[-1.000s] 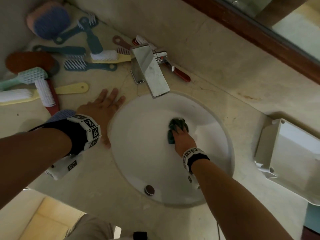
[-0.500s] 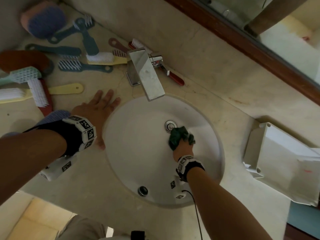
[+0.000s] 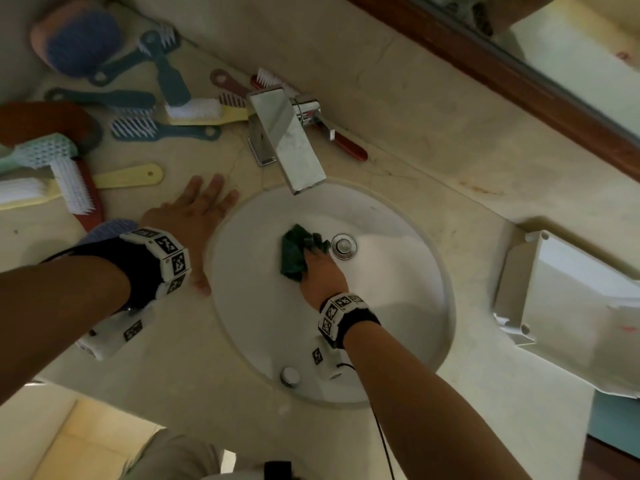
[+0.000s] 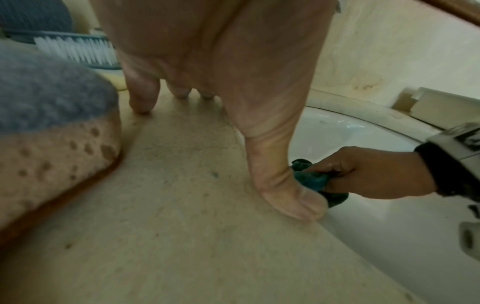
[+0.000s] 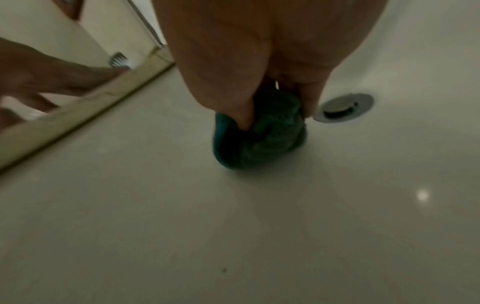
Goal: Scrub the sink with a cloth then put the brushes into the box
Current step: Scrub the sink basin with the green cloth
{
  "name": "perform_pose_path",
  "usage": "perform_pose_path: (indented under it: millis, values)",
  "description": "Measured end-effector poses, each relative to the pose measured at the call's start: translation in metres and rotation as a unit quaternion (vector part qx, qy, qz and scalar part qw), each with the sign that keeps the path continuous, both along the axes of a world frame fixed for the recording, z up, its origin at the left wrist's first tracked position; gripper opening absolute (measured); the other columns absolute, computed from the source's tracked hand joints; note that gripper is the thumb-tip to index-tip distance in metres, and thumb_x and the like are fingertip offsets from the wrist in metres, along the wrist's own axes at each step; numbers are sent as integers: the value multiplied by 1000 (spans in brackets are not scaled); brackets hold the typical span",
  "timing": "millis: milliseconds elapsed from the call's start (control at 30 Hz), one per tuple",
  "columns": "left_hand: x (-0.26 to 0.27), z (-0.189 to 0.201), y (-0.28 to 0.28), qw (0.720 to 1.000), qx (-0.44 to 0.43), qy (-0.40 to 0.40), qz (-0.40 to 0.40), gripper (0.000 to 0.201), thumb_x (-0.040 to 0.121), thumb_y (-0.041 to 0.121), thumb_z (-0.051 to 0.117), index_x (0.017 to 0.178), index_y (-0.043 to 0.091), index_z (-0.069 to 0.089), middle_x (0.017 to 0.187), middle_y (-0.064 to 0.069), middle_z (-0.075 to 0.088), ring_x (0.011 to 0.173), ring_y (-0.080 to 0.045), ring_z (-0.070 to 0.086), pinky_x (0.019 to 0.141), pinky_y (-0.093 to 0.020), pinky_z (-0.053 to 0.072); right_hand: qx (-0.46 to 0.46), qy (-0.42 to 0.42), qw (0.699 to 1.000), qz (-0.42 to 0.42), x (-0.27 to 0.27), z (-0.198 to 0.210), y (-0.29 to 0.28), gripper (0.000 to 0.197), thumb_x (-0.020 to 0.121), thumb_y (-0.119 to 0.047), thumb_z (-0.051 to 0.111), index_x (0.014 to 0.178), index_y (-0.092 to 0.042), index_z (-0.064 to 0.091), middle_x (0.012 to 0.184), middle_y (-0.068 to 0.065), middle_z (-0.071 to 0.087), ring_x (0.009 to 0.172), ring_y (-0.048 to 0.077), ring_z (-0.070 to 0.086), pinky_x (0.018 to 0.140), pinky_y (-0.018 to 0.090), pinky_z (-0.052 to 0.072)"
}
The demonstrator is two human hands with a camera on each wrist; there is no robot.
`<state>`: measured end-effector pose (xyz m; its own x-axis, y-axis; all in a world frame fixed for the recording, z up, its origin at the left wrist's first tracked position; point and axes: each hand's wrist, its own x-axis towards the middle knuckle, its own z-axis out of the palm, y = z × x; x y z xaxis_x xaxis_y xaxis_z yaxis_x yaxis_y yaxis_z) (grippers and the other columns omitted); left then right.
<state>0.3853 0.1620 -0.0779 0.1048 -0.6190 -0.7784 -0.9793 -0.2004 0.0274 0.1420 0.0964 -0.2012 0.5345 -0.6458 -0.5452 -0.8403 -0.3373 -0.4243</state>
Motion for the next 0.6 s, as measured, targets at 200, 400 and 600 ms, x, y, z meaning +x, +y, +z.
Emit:
perform_pose_path:
  millis: [200,400,600]
  values:
    - [-3,0,-3,1000,1,-6,-4,163,39,65,86,139,32,-39,144,4,-48,142,-26,-29,116,-56,18,-14,93,975,201,-22,-9,23,52,88,-18,56,139,-16,49,148,5,42,131,36,29,102,43,44]
    - [0,-4,-2,1000,-3,-4,-9,163,39,67,85,132,34,-44,144,4,-48,141,-26,-30,117,-56,17,-17,46,963,266,3,-26,37,65,92,-13,53,152,-16,28,163,6,11,137,39,19,108,46,39]
    - [0,-6,-1,1000,-4,-10,-17,164,38,67,85,139,32,-39,147,3,-45,142,-27,-28,117,-54,17,-86,106,966,218,33,-19,5,64,94,-8,43,154,-10,20,163,8,3,143,37,15,111,46,36]
